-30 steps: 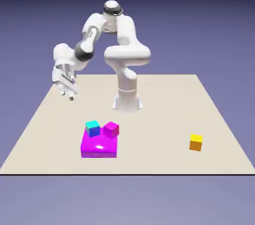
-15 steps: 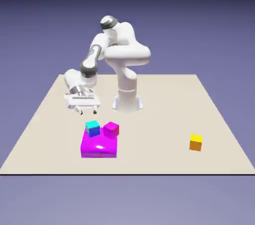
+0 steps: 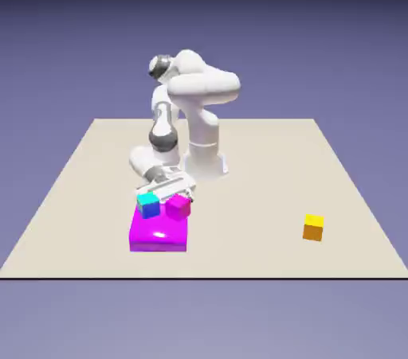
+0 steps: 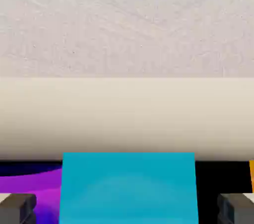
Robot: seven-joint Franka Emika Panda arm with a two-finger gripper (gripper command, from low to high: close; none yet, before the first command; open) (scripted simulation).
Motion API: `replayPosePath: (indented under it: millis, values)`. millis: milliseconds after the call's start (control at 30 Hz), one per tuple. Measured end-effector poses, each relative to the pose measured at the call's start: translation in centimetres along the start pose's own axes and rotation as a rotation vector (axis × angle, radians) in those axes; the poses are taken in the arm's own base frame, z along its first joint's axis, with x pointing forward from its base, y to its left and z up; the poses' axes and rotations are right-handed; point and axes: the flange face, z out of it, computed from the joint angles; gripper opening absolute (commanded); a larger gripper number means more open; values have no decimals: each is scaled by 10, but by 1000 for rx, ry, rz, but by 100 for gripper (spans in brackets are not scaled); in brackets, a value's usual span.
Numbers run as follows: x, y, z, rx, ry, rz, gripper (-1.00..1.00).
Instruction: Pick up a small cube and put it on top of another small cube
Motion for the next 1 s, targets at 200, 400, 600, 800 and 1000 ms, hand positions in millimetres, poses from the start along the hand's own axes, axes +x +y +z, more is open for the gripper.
replayPosePath:
  millis: [200, 400, 600, 800, 1000]
  values:
    - [-13, 10, -59, 11, 4, 2, -100]
    - [-78, -6, -71, 57, 69, -68, -100]
    - [-164, 19, -50, 27, 91, -162, -100]
    - [-176, 50, 9, -102, 102, -37, -100]
    - [-162, 42, 53, -102, 102, -37, -100]
